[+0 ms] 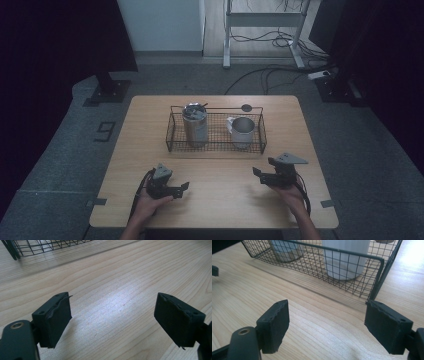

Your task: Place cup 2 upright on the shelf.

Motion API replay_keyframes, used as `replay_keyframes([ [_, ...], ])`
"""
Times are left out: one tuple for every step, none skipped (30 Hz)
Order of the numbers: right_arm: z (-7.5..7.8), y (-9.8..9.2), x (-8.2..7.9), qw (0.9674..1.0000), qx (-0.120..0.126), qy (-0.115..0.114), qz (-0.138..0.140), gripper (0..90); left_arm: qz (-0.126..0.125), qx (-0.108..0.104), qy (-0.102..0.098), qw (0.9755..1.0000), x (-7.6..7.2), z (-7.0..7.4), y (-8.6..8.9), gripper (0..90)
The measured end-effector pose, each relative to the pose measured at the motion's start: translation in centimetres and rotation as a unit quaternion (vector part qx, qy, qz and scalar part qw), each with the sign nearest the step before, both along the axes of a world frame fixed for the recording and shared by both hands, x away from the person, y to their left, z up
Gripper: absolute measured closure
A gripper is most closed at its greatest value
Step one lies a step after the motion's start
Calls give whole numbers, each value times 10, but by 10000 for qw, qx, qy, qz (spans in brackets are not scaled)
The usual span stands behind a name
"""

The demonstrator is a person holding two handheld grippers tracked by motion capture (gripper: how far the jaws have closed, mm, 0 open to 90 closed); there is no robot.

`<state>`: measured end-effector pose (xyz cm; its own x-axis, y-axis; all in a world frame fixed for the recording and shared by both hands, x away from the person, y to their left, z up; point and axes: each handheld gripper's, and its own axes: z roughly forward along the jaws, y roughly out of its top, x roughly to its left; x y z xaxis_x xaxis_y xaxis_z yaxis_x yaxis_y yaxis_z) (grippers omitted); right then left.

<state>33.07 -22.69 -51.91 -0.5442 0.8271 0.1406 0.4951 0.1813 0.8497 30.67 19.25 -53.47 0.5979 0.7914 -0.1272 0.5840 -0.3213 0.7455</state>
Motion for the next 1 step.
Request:
replay_keyframes([
  [-1, 0, 0, 10000, -31, 10, -18, 192, -2, 9, -2, 10000, 0, 0, 0, 144],
])
